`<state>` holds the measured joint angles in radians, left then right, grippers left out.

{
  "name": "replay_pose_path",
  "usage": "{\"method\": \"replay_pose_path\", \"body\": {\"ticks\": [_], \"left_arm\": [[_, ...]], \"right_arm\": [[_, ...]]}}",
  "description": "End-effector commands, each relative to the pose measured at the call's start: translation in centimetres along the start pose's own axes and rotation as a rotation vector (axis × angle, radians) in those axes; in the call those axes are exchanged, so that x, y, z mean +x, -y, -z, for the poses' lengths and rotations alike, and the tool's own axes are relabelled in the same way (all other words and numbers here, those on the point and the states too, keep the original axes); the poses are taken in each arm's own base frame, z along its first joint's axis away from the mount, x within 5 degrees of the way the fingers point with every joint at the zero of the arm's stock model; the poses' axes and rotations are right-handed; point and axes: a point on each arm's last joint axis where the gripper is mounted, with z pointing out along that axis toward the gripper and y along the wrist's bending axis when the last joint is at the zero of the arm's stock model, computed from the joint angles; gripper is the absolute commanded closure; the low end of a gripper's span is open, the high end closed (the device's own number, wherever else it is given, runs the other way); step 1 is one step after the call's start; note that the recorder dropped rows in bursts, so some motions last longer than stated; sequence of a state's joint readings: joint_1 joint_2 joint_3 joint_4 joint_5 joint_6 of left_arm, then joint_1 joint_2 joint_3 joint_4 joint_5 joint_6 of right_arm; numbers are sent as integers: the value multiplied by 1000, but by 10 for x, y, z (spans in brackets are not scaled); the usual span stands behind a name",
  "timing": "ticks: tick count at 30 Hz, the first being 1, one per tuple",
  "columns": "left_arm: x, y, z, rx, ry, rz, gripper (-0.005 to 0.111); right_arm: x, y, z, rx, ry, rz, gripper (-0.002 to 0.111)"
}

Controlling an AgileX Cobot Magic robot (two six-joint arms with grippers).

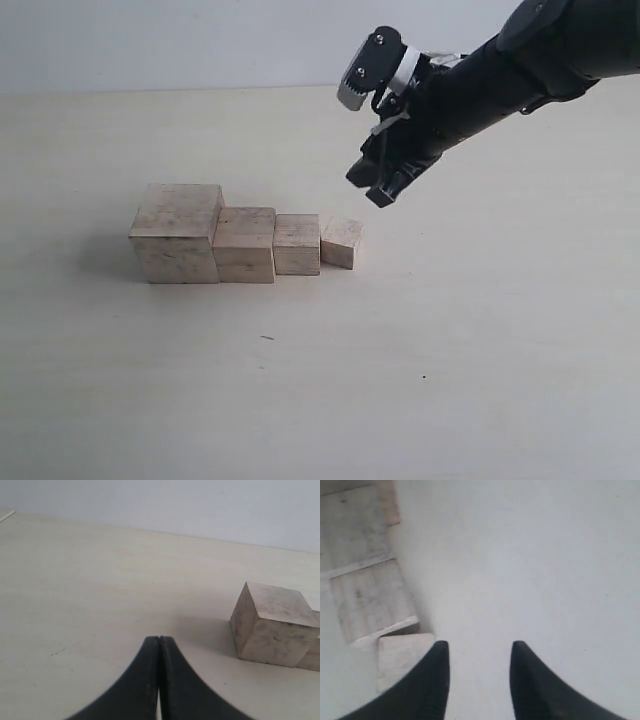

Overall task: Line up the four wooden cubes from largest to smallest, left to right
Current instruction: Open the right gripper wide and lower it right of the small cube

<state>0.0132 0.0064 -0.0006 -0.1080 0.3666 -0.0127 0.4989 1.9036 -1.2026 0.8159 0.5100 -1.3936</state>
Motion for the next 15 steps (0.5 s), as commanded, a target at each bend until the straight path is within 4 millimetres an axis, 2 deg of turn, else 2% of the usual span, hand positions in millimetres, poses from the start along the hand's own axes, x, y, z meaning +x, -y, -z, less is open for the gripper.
{"method": "replay_pose_path", "body": {"ticks": [1,2,3,10,15], "left_arm": [[0,0,0,7,10,-4,107],[0,0,0,7,10,-4,107],[0,0,0,7,10,-4,107],[0,0,0,7,10,-4,107],[0,0,0,7,10,-4,107]], "right_arm": [[2,6,-5,59,1,-127,98],[4,6,-9,58,-6,-131,107],[6,6,-12,58,-13,-137,108],[20,10,-35,65,-39,-195,108],[13,10,-45,-27,-37,-205,108]]}}
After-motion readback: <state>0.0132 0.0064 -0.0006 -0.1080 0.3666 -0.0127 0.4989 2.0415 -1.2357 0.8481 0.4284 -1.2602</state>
